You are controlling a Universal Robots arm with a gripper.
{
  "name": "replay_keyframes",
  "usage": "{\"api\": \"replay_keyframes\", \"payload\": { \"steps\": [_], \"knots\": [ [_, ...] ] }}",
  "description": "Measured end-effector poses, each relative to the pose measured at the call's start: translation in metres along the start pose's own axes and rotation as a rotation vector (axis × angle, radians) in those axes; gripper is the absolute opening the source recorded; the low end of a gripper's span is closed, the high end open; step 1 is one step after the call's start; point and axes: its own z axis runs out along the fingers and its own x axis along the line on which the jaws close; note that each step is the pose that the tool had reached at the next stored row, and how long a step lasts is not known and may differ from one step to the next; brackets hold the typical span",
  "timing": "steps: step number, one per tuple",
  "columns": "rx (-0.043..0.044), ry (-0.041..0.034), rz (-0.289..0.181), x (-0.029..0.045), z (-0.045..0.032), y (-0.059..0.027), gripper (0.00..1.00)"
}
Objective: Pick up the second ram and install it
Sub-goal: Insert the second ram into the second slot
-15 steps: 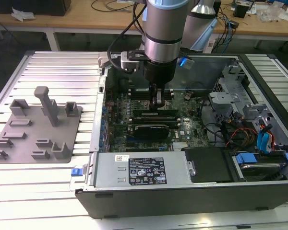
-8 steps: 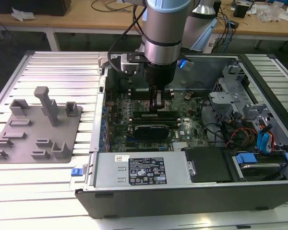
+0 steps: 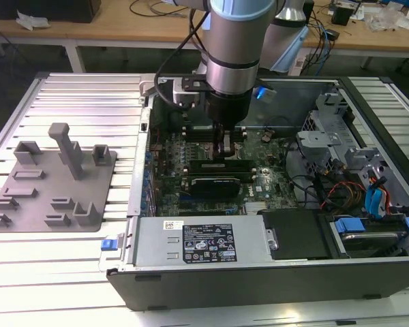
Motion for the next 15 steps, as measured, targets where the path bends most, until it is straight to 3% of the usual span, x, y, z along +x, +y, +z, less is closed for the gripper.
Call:
{"api": "replay_keyframes", "payload": {
  "steps": [15],
  "knots": [
    [0.0044, -0.0008, 0.000, -0.0010, 0.0046, 0.0012, 0.09]
  ]
}}
